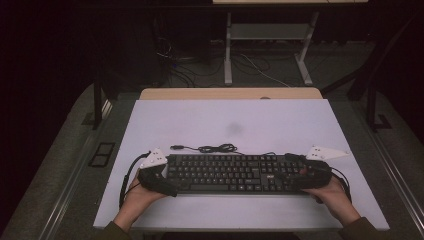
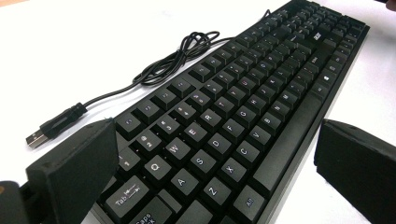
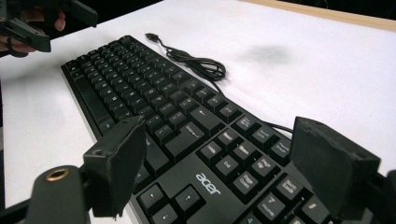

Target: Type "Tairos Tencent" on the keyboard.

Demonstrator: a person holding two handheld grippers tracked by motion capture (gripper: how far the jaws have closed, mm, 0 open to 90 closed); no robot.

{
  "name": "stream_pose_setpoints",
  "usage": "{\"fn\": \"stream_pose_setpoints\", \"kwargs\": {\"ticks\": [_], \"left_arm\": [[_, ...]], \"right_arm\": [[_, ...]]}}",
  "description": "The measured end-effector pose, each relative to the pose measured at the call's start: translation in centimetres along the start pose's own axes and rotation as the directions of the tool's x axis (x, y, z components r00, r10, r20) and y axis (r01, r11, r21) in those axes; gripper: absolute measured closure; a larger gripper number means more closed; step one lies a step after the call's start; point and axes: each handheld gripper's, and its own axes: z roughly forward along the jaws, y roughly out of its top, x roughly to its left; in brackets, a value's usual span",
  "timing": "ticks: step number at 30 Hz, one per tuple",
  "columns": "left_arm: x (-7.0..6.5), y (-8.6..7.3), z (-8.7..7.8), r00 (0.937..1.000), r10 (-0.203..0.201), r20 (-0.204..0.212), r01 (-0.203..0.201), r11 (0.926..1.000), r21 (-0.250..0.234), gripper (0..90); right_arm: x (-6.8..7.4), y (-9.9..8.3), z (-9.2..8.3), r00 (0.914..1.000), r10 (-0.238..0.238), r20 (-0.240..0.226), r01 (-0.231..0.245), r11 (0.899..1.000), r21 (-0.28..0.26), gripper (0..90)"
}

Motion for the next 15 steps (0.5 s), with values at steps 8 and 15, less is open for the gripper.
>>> {"fn": "stream_pose_setpoints", "kwargs": {"ticks": [8,15], "left_arm": [[-0.1,0.0,0.0,1.0,0.001,-0.003,-0.001,1.0,-0.003,0.0],[0.0,0.0,0.0,1.0,-0.003,-0.003,0.003,1.0,0.0,0.0]], "right_arm": [[0.3,0.6,0.8,0.9998,0.004,-0.022,-0.004,1.0,-0.007,18.4],[0.5,1.1,1.5,0.9993,0.0,-0.037,0.0,1.0,-0.011,18.4]]}}
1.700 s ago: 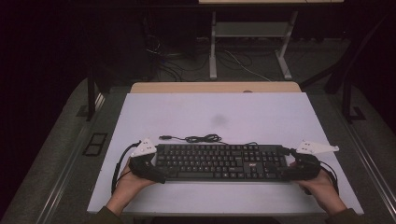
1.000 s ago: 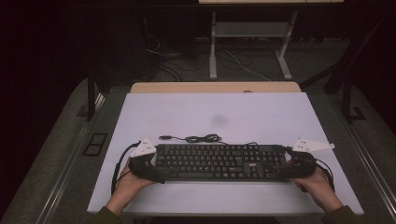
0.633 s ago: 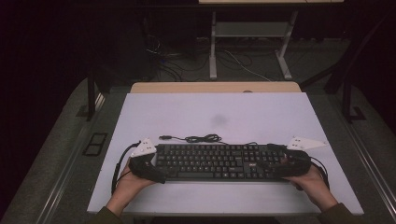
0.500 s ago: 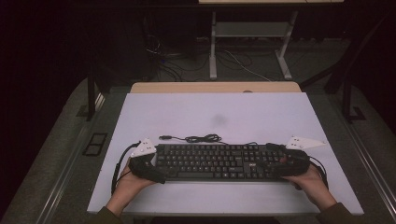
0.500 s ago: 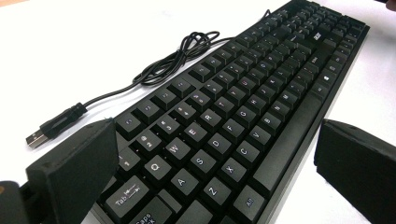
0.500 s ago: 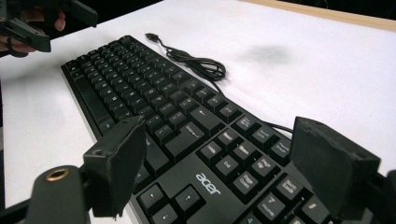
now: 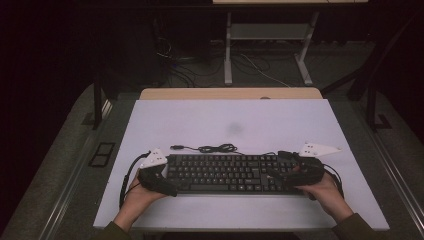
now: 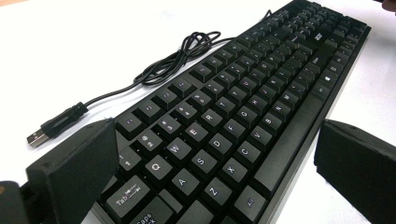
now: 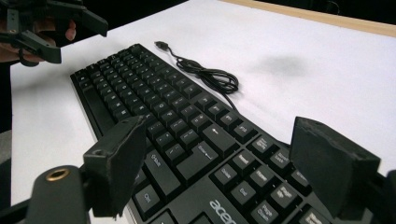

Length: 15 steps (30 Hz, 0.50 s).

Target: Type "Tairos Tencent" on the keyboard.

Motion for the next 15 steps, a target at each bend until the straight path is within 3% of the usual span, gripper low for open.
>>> {"fn": "stream_pose_setpoints", "kwargs": {"ticks": [15], "left_arm": [[0.01,-0.05,-0.07,1.0,-0.009,0.002,0.009,0.9999,-0.008,0.0]], "right_arm": [[0.28,0.7,1.02,0.9998,0.0,-0.019,0.0,1.0,-0.006,18.4]]}}
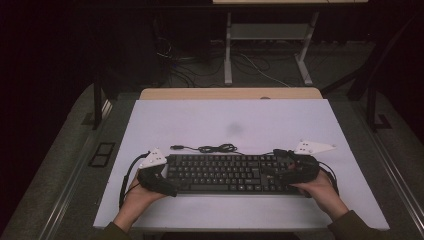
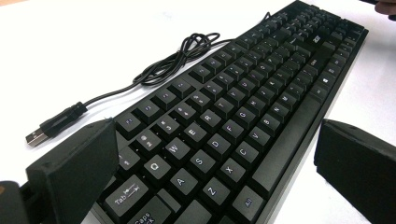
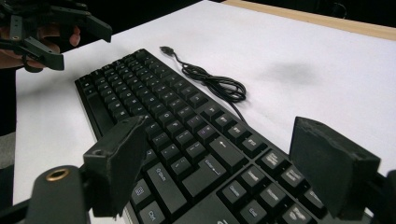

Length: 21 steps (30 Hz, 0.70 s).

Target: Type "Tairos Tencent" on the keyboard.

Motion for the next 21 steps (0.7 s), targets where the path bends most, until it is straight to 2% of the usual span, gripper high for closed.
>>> {"fn": "stream_pose_setpoints", "kwargs": {"ticks": [21], "left_arm": [[0.1,0.1,0.2,0.9999,-0.009,0.007,0.009,0.9999,-0.01,0.0]], "right_arm": [[1.1,0.9,2.4,0.9987,-0.017,-0.048,0.018,1.0,0.018,18.8]]}}
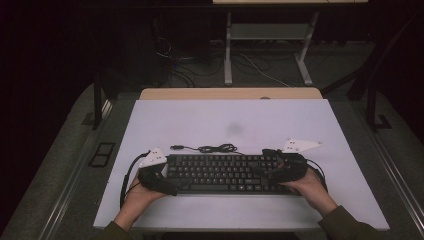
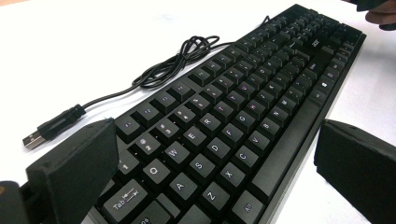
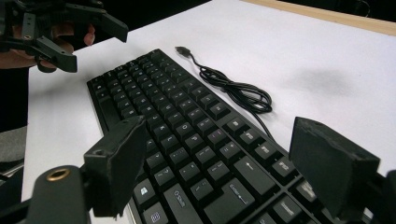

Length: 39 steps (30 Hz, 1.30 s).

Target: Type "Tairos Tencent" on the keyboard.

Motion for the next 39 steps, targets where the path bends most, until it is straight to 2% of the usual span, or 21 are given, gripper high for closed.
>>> {"fn": "stream_pose_setpoints", "kwargs": {"ticks": [5,13,15,21,22,23,29,32,35,39], "left_arm": [[0.0,0.0,0.1,1.0,0.0,0.003,0.0,1.0,0.001,0.0],[-0.1,0.0,0.2,1.0,0.007,0.004,-0.007,1.0,0.0,0.0],[-0.1,0.0,0.2,1.0,0.004,0.005,-0.004,1.0,-0.001,0.0],[0.0,0.1,0.3,1.0,0.006,0.007,-0.006,1.0,0.001,0.0],[0.0,0.1,0.3,1.0,0.005,0.008,-0.005,1.0,0.002,0.0],[0.0,0.1,0.3,1.0,0.005,0.007,-0.005,1.0,0.003,0.0],[-0.2,0.2,0.4,0.9999,0.01,0.006,-0.01,0.9999,0.005,0.0],[-0.1,0.2,0.5,1.0,0.008,0.005,-0.008,0.9999,0.008,0.0],[-0.2,0.2,0.5,1.0,0.004,0.005,-0.004,1.0,0.005,0.0],[-0.1,0.2,0.5,1.0,0.006,0.007,-0.006,1.0,0.008,0.0]], "right_arm": [[0.2,0.2,0.6,0.9999,-0.002,-0.015,0.003,1.0,0.01,19.6],[0.7,0.3,1.2,0.9991,-0.01,-0.041,0.011,1.0,0.027,29.3],[0.7,0.2,1.2,0.9984,-0.012,-0.056,0.014,0.999,0.038,39.2],[1.1,0.1,1.3,0.9967,-0.018,-0.079,0.023,0.998,0.063,59.8],[1.1,0.1,1.3,0.9967,-0.018,-0.079,0.023,0.998,0.063,59.8],[1.2,-0.1,1.4,0.9961,-0.024,-0.085,0.03,0.997,0.075,65.8],[1.4,-0.3,1.5,0.9942,-0.032,-0.102,0.043,0.993,0.111,82.7],[1.5,-0.4,1.6,0.9928,-0.036,-0.114,0.051,0.99,0.133,88.7],[1.4,-0.5,1.8,0.9928,-0.034,-0.114,0.051,0.988,0.146,89.1],[1.4,-0.8,2.2,0.9922,-0.035,-0.12,0.057,0.98,0.188,89.2]]}}
